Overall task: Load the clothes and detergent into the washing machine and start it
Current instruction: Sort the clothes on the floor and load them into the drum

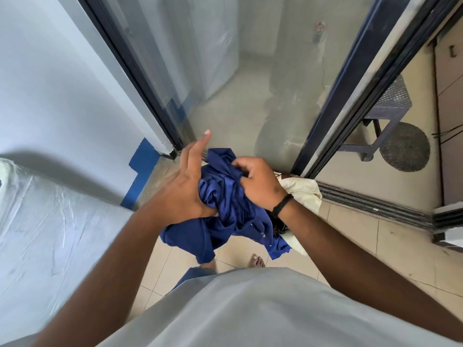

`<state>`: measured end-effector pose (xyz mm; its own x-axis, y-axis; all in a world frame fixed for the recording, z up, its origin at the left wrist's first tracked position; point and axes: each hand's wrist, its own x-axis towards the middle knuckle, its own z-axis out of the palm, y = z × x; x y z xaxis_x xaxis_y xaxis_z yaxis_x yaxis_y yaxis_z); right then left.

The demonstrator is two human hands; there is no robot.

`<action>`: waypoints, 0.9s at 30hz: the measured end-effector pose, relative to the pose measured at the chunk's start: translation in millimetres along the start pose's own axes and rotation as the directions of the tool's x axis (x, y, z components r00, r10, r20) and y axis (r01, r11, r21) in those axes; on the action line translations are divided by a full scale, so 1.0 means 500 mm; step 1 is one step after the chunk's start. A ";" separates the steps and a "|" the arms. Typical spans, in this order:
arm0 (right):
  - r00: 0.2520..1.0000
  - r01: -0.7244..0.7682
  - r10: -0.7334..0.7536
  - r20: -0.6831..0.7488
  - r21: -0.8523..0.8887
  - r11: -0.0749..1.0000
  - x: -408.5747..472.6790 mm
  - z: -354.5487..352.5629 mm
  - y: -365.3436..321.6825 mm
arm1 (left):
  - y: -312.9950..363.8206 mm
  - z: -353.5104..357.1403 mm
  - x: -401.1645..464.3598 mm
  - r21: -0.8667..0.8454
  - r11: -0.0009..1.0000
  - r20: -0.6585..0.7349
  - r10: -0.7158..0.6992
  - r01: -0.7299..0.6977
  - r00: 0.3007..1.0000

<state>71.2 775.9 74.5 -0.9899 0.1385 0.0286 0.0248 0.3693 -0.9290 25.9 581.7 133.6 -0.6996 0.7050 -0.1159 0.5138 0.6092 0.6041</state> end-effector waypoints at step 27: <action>0.975 -0.197 0.214 0.055 -0.223 0.955 0.096 0.081 0.097 | -0.048 -0.162 -0.109 -0.191 0.979 -0.241 -0.116 0.070 0.963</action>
<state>19.2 763.4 15.8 -0.9679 0.1633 -0.1912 0.2496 0.5305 -0.8101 11.3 499.2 189.2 -0.8537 0.5208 0.0082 0.3589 0.5768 0.7338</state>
